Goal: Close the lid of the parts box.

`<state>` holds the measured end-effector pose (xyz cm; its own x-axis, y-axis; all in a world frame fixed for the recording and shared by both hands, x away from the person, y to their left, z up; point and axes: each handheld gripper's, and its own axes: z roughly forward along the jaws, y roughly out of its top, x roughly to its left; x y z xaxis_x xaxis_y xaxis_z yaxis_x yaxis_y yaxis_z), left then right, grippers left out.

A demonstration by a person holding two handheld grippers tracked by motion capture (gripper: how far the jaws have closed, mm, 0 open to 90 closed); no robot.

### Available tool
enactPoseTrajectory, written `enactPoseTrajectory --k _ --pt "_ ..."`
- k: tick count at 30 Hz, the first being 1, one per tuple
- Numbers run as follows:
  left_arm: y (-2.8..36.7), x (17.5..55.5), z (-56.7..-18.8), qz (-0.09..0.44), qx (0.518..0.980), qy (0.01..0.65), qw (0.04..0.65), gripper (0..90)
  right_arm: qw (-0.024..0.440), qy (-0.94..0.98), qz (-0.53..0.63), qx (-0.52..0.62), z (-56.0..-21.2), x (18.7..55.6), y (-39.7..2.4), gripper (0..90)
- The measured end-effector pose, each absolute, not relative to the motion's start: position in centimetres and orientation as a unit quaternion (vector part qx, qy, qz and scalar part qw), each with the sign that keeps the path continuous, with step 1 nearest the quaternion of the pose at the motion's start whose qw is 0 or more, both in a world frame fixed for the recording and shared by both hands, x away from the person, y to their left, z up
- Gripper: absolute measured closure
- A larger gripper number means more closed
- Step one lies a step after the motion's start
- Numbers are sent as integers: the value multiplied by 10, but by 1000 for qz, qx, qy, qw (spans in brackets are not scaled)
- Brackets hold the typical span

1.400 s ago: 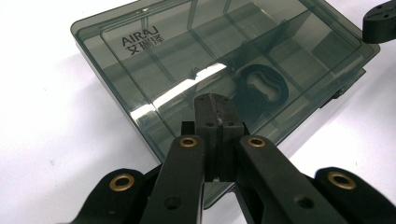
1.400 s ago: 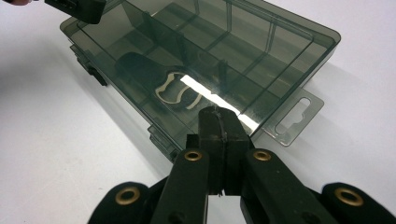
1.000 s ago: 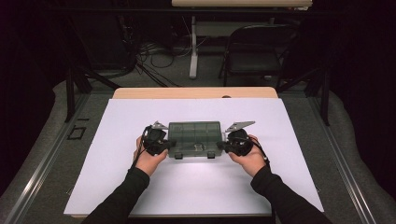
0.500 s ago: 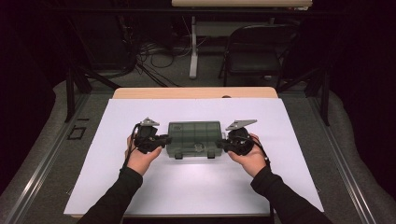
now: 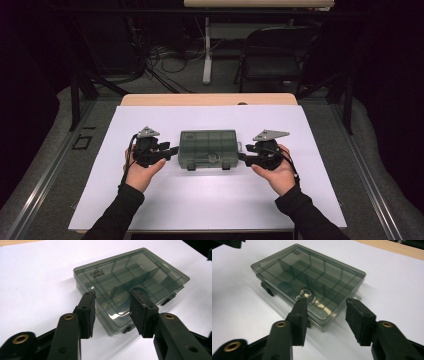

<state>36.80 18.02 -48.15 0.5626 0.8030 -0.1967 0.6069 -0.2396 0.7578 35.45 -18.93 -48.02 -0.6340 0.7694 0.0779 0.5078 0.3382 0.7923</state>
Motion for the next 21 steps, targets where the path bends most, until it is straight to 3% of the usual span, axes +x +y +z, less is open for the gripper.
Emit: enactPoseTrajectory --k 7,21 --pt "192 360 -490 129 771 453 429 462 182 802 401 403 -484 341 -196 419" --pt "215 339 -506 153 772 447 425 410 199 783 411 423 -498 315 -211 412"
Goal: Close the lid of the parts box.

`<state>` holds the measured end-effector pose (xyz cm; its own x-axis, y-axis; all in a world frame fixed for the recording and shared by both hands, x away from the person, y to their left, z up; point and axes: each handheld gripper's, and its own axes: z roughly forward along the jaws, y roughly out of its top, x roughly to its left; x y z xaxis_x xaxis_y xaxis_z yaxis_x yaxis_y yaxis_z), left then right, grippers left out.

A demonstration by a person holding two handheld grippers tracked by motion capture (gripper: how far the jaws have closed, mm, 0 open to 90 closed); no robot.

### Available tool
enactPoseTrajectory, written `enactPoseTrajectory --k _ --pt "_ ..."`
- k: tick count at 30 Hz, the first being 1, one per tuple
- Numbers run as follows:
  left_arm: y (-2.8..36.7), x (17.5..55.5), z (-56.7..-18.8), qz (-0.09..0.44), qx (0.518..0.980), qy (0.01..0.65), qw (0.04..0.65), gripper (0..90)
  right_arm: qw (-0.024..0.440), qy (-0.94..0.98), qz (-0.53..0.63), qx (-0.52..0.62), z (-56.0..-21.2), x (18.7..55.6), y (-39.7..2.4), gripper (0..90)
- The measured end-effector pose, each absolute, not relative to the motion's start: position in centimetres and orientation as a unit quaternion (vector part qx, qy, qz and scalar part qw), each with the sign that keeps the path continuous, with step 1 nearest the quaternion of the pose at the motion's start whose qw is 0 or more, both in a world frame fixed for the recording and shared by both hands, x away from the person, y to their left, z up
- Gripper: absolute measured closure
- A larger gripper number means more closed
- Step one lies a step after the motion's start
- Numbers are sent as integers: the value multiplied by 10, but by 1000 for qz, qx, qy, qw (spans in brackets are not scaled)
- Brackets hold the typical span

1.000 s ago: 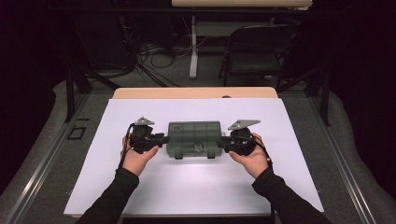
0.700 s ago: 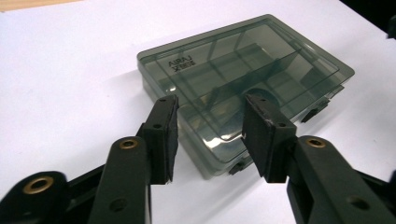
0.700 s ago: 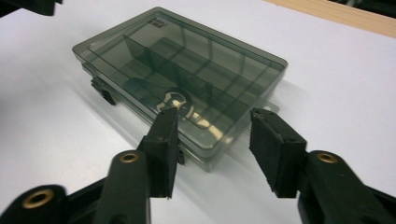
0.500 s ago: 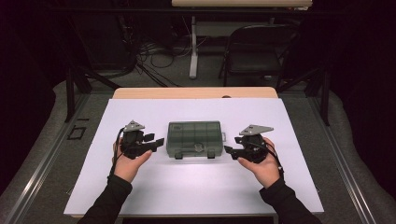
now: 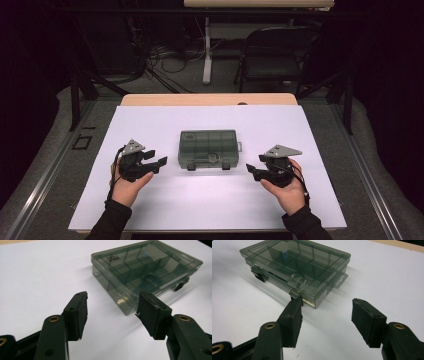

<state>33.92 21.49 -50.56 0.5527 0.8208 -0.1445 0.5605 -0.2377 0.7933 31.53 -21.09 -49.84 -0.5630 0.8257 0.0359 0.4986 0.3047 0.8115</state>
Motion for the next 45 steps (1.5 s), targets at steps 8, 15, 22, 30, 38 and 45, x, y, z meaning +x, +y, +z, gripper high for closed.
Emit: enactPoseTrajectory --k 8,15,22,30,38,45 --pt "223 339 -516 157 763 453 434 384 204 781 406 428 -515 310 -215 382" --pt "228 337 -520 168 758 453 437 383 212 790 400 413 -528 307 -210 343" --pt "232 337 -526 164 758 462 431 382 218 796 391 407 -537 306 -207 336" --pt "232 339 -531 161 760 467 422 380 223 783 391 430 -543 310 -220 321" --pt "233 341 -535 158 762 471 416 377 227 779 394 432 -544 310 -223 319" --pt "236 343 -536 160 758 478 414 373 229 776 400 430 -541 309 -223 309"
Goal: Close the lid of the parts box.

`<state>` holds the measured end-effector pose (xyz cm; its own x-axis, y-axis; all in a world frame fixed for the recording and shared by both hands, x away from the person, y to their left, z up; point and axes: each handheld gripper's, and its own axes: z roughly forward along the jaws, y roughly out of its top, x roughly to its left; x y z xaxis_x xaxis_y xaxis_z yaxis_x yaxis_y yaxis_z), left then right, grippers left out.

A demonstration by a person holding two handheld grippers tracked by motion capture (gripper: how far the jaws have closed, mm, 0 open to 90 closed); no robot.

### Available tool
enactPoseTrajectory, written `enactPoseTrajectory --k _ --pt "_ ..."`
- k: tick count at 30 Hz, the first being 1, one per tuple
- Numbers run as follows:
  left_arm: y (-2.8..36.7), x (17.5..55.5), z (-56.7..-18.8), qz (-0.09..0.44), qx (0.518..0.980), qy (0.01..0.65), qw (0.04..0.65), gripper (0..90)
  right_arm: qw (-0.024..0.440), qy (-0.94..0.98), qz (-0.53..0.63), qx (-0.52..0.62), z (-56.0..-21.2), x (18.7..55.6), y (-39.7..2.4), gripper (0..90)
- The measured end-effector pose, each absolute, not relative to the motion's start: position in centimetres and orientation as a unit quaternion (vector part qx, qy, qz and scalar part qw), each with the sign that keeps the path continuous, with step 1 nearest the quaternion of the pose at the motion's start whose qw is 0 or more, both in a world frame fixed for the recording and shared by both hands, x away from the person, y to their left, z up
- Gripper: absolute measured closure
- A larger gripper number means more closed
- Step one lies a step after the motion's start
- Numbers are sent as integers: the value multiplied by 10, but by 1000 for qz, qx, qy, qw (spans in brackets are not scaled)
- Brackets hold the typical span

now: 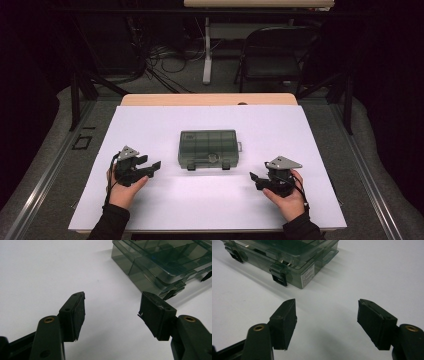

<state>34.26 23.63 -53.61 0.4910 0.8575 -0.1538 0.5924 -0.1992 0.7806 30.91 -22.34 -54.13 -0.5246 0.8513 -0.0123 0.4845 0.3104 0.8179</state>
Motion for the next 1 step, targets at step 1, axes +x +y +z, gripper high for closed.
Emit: enactPoseTrajectory --k 1 --pt "237 343 -536 159 756 480 415 371 232 775 401 430 -541 309 -223 305"
